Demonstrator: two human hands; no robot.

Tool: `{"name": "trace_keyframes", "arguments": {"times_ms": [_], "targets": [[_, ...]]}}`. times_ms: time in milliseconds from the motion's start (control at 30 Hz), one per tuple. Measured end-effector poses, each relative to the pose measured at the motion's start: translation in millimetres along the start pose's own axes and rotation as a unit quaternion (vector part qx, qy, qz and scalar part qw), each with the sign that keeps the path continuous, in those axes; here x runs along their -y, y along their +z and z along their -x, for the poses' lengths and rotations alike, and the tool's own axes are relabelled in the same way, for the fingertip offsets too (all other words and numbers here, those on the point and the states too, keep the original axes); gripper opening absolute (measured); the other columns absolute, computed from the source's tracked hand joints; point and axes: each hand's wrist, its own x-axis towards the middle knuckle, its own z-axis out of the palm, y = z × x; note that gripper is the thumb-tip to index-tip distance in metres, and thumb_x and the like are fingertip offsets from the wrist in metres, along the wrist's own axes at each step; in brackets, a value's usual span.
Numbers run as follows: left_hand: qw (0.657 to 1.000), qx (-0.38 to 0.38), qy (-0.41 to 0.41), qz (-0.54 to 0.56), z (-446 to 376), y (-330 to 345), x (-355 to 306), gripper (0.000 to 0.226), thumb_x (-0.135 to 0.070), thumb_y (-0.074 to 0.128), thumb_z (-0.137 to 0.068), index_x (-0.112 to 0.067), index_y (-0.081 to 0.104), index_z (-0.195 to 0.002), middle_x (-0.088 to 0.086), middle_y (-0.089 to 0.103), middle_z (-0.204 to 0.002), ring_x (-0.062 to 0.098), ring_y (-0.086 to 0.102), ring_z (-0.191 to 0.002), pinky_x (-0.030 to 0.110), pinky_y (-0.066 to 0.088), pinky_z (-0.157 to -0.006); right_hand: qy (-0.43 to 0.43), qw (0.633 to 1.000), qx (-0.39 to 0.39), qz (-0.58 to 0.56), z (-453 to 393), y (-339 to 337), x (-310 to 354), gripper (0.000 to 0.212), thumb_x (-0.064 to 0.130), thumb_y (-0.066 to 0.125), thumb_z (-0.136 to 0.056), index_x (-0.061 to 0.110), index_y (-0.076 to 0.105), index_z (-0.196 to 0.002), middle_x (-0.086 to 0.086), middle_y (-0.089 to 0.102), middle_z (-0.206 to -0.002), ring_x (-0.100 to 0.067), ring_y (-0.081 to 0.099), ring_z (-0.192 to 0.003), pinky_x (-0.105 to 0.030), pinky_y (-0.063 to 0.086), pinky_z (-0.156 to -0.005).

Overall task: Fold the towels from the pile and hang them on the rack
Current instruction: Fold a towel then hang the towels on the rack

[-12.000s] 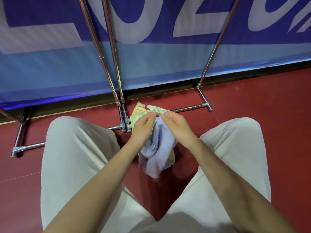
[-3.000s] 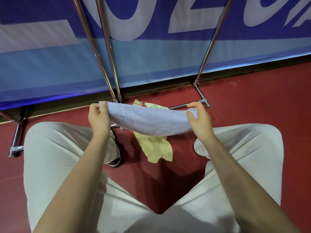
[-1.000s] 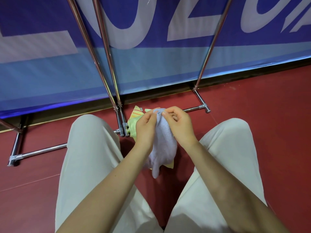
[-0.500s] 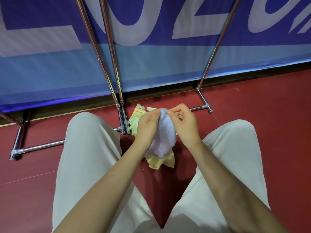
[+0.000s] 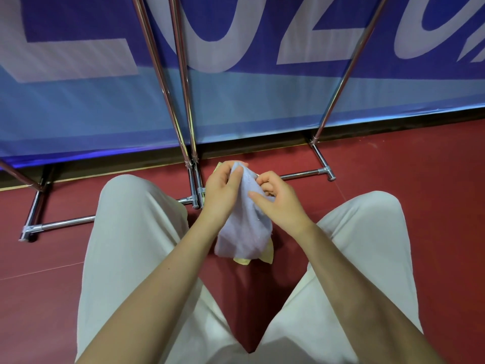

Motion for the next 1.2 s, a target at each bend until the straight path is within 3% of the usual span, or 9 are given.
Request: {"name": "trace_keyframes", "arguments": {"times_ms": [67, 233, 433, 567, 733, 833, 967, 1100, 1200], "targets": [[1.000, -0.004, 0.018, 0.001, -1, -7, -1, 0.020, -0.018, 0.048, -0.093, -0.021, 0.066, -0.087, 0.002, 0.072, -0.095, 0.017, 0.065, -0.097, 0.033, 0.050, -0.089, 0.010, 0.998, 0.033, 0.050, 0, 2, -5, 0.014, 0.017, 0.067, -0.086, 0.023, 0.054, -0.085, 0.003, 0.054, -0.065, -0.005, 0.047, -0.061, -0.019, 0.040, -0.060], [0.998, -0.032, 0.053, -0.019, -3, -26, -5, 0.019, -0.015, 0.048, -0.096, -0.024, 0.063, -0.087, -0.011, 0.066, -0.089, 0.003, 0.061, -0.087, 0.019, 0.045, -0.081, 0.016, 0.988, 0.046, 0.145, 0, 1, -13, 0.028, 0.028, 0.066, -0.087, 0.024, 0.047, -0.068, 0.010, 0.043, -0.057, -0.004, 0.040, -0.055, -0.015, 0.032, -0.054], [0.994, -0.066, 0.054, -0.062, -6, -38, 2, 0.017, -0.012, 0.049, -0.096, -0.016, 0.065, -0.092, -0.012, 0.066, -0.089, -0.002, 0.059, -0.087, 0.015, 0.042, -0.081, -0.021, 0.992, -0.010, 0.124, 1, -1, -11, 0.008, 0.026, 0.066, -0.089, 0.025, 0.059, -0.093, 0.009, 0.055, -0.072, -0.007, 0.051, -0.069, -0.015, 0.041, -0.065], [0.995, -0.048, 0.054, -0.062, 2, -36, 1, 0.020, -0.009, 0.049, -0.097, -0.020, 0.064, -0.090, -0.012, 0.066, -0.089, -0.004, 0.059, -0.086, 0.011, 0.043, -0.080, 0.001, 0.988, -0.020, 0.155, -3, -2, -14, 0.032, 0.026, 0.066, -0.089, 0.023, 0.060, -0.120, 0.003, 0.058, -0.082, -0.009, 0.054, -0.076, -0.016, 0.043, -0.072], [0.993, 0.010, 0.086, -0.079, 13, -28, 0, 0.022, -0.011, 0.049, -0.097, -0.028, 0.062, -0.093, -0.015, 0.066, -0.093, -0.007, 0.059, -0.091, 0.010, 0.042, -0.081, 0.034, 0.973, -0.037, 0.227, -9, 1, -29, 0.013, 0.021, 0.066, -0.086, 0.010, 0.068, -0.080, 0.002, 0.051, -0.094, -0.015, 0.053, -0.084, -0.018, 0.036, -0.069], [0.996, 0.001, 0.077, -0.050, 13, -27, 0, 0.023, -0.010, 0.049, -0.098, -0.029, 0.062, -0.091, -0.014, 0.066, -0.092, -0.005, 0.059, -0.090, 0.012, 0.043, -0.082, 0.048, 0.960, -0.023, 0.275, -11, -1, -35, 0.014, 0.027, 0.065, -0.087, 0.013, 0.064, -0.083, 0.004, 0.053, -0.091, -0.015, 0.045, -0.092, -0.026, 0.037, -0.077], [0.998, -0.039, 0.036, -0.018, 7, -30, 1, 0.019, -0.011, 0.050, -0.097, -0.019, 0.066, -0.093, -0.013, 0.067, -0.092, -0.001, 0.060, -0.091, 0.017, 0.044, -0.084, 0.133, 0.988, -0.003, 0.079, -12, -3, -29, 0.019, 0.021, 0.063, -0.089, 0.003, 0.060, -0.085, 0.002, 0.049, -0.072, -0.010, 0.041, -0.064, -0.024, 0.034, -0.059], [0.996, -0.092, 0.012, 0.019, 1, -37, 3, 0.018, -0.016, 0.050, -0.098, -0.017, 0.068, -0.098, -0.013, 0.068, -0.094, -0.003, 0.059, -0.090, 0.021, 0.043, -0.086, 0.100, 0.972, -0.136, -0.163, -13, -13, -14, 0.006, 0.011, 0.065, -0.086, 0.012, 0.060, -0.083, 0.000, 0.055, -0.076, -0.009, 0.051, -0.072, -0.022, 0.041, -0.065], [0.996, -0.093, 0.005, 0.017, -1, -39, 6, 0.021, -0.026, 0.051, -0.095, -0.018, 0.069, -0.099, -0.009, 0.068, -0.097, 0.003, 0.058, -0.091, 0.033, 0.045, -0.088, 0.059, 0.975, -0.145, -0.158, -12, -19, -9, 0.009, 0.013, 0.067, -0.084, 0.012, 0.059, -0.081, -0.001, 0.053, -0.075, -0.012, 0.048, -0.073, -0.025, 0.040, -0.066]]}}
